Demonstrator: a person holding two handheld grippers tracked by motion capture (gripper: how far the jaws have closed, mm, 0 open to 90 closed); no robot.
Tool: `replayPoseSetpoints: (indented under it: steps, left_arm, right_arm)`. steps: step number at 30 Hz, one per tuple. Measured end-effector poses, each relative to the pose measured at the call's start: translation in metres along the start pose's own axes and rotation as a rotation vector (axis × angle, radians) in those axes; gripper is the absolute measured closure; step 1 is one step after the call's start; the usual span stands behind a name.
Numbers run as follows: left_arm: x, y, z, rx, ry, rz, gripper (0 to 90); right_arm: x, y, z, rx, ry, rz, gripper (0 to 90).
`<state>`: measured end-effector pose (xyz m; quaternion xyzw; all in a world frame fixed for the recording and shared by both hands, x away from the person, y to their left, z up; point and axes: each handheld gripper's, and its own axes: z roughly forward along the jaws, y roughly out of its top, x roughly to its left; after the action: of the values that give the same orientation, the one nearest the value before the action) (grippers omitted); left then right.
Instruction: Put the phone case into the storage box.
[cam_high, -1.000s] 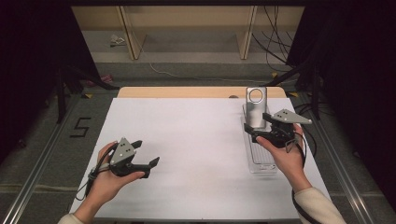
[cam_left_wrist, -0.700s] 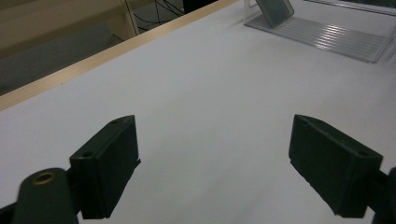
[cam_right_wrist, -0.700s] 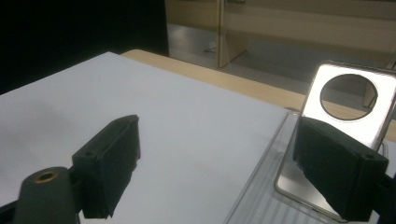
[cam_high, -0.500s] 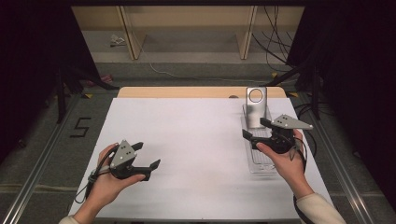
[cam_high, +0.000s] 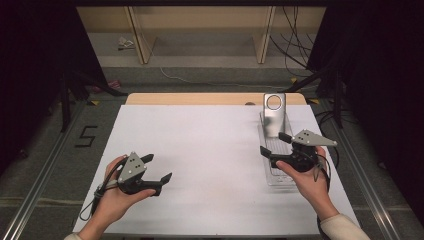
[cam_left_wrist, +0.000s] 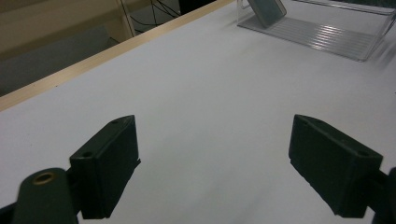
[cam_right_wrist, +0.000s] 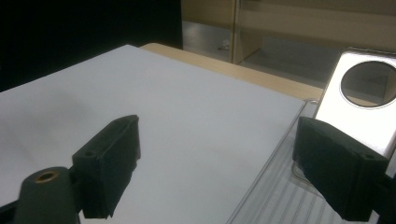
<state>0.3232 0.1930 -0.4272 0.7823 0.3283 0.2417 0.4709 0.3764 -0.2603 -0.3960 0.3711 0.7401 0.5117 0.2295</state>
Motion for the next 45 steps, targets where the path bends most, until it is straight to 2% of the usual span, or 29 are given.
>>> replayPoseSetpoints:
  steps: [11,34,45]
  left_arm:
    - [-0.002,-0.003,-0.002,0.002,0.0,0.005,15.4]
    - [-0.003,-0.006,-0.006,0.003,0.006,0.004,15.4]
    - [-0.001,-0.008,-0.005,0.003,0.012,0.002,15.4]
  right_arm:
    - [0.002,-0.007,-0.008,0.007,0.014,-0.008,16.1]
    - [-0.001,-0.021,-0.027,0.01,0.003,-0.008,16.0]
    - [0.001,-0.022,-0.027,-0.003,0.001,-0.02,16.0]
